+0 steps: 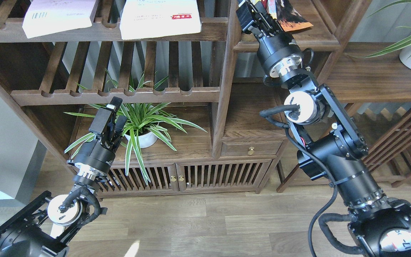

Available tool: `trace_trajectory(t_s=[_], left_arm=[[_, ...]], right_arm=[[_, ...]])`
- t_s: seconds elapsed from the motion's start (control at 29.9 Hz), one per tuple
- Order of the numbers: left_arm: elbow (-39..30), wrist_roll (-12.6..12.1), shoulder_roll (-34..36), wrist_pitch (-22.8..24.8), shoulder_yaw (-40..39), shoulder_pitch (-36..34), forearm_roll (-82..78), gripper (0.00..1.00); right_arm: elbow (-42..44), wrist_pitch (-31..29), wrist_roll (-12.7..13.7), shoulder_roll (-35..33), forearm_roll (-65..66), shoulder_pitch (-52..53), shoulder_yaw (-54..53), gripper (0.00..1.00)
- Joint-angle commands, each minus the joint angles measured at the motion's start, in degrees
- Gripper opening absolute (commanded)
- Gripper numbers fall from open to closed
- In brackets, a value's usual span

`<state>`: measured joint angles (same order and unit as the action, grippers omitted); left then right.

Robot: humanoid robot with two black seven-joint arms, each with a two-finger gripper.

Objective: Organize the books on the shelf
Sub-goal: 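Open the right gripper and withdraw it from the compartment, then reach the left gripper up to the white book on the top shelf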

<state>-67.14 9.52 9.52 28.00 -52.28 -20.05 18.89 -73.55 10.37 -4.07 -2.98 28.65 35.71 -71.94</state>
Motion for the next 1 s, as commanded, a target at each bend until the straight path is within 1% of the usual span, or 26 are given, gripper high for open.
trace_trajectory(t_s=[0.0, 0.07, 0.13, 0.2, 0.3, 0.54, 0.64, 0.77, 0.87, 0.97], left_arm=[[0.1, 0.1, -0.2, 0.0, 0.0, -1.6, 0.0, 0.98], [0.1, 0.1, -0.5, 0.0, -0.1, -2.7, 0.2, 0.98], [0.0, 0.1, -0.6, 0.0, -0.2, -4.0, 0.7, 0.98], [0.0, 0.1, -0.7, 0.0, -0.2, -5.3, 1.3, 0.98], [-0.2, 0.1, -1.5, 0.0, -0.1, -8.2, 3.2, 0.98], [-0.3, 0.1, -3.8, 0.0, -0.3, -12.9, 4.3, 0.98], [-0.3, 0.1, -5.3, 0.0, -0.3, -14.8, 4.3, 0.98], [-0.2, 0.1, -7.5, 0.0, -0.5, -16.2, 4.4, 0.98], [-0.1, -0.1, -8.0, 0.0, -0.6, -17.8, 4.4, 0.98], [0.0, -0.5, -8.2, 0.0, -0.6, -18.8, 4.5, 0.98]], right_arm=[[-1.2, -0.7, -0.1, -0.7, 0.0, -1.6, -0.7, 0.65], [-1.6, -1.7, -0.2, -0.4, 0.0, -2.6, -1.4, 0.67], [-1.8, -4.5, -0.2, -0.5, 0.0, -3.9, -2.4, 0.67], [-1.7, -8.9, -0.2, -0.4, 0.0, -4.9, -3.1, 0.67], [-1.8, -18.8, -0.1, -0.4, 0.0, -8.4, -3.4, 0.65], [-1.9, -31.5, -0.5, 0.5, -1.1, -13.4, -4.9, 0.67], [-2.0, -37.6, -0.2, 0.5, -3.0, -15.8, -4.9, 0.68], [-2.0, -38.4, -0.1, 0.6, -4.1, -18.0, -5.0, 0.67], [-2.3, -38.4, 0.0, 1.7, -4.2, -19.1, -5.0, 0.63], [-2.5, -38.4, 0.1, 3.0, -4.2, -19.1, -5.0, 0.63]])
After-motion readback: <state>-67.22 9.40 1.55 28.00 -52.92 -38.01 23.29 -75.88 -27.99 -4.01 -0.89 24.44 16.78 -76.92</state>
